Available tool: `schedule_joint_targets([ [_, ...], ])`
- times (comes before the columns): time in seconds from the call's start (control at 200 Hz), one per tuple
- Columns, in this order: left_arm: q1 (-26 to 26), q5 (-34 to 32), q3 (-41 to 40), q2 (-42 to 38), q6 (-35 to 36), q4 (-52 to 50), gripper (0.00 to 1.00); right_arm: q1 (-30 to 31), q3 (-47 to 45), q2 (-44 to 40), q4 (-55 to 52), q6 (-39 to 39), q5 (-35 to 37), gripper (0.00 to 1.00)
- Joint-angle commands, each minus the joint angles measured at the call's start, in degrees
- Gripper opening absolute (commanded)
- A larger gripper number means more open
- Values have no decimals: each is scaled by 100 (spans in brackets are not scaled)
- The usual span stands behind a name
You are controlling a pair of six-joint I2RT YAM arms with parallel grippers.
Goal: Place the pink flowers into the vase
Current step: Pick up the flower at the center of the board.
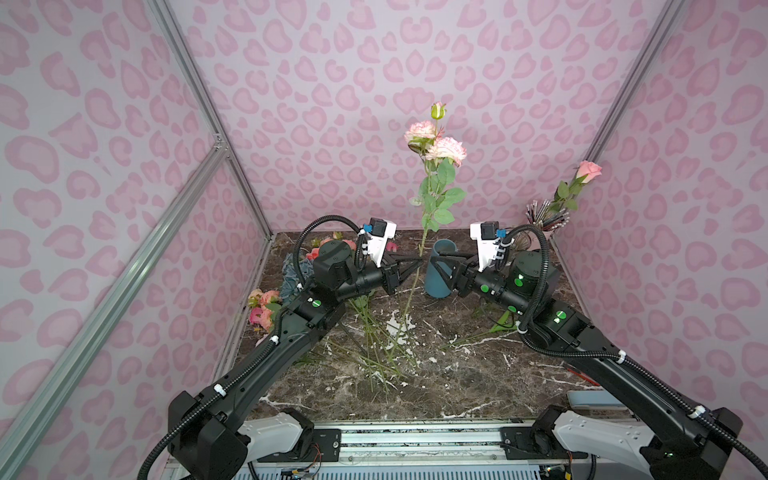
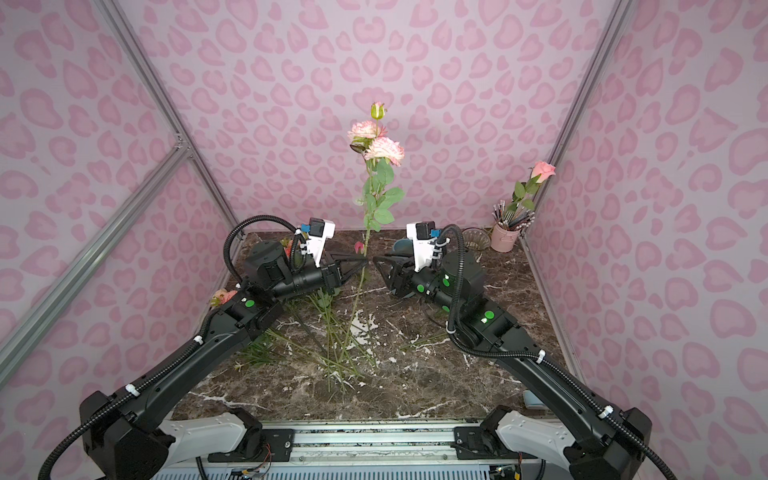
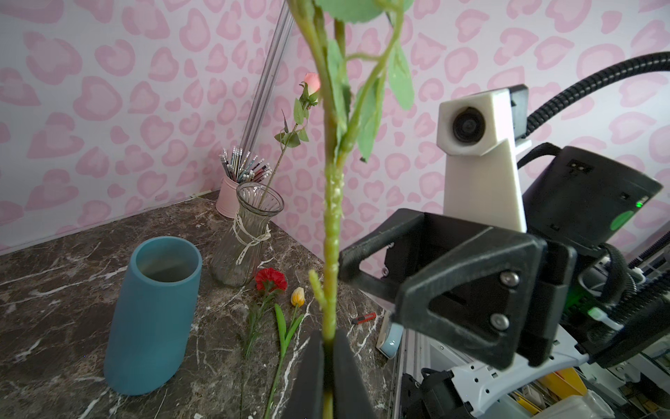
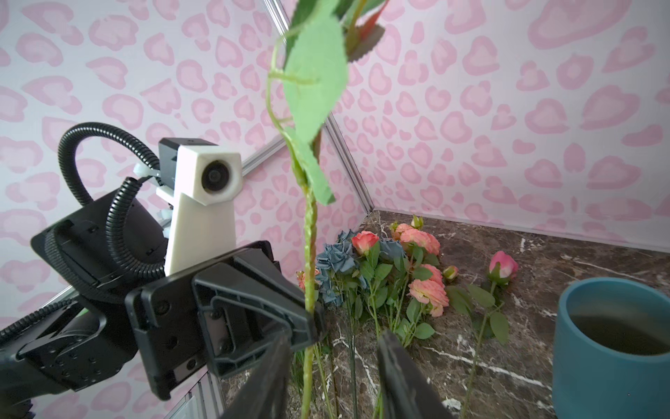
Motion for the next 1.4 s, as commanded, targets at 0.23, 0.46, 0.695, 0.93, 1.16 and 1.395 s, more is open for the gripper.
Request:
schedule_joint_targets([
  [0.23,-105,268,97,22,185,-18,4,-76,163,238,879,144,-140,44],
  [0.46,-141,342,128,66,213,-41,4,-135,177,367,1070,186,-186,42],
  [0.695,-171,388,141,99,248,-72,4,-219,156,423,1213,269,-278,26],
  [0.93,-219,381,165,165,305,-156,4,-280,36,441,1348,369,-387,5],
  [1.16,-237,283,224,206,353,-286,7,-365,-87,374,1418,413,-360,0],
  [1.395,-237,-282,316,220,385,-570,46,-376,-111,250,1108,71,-1,0],
])
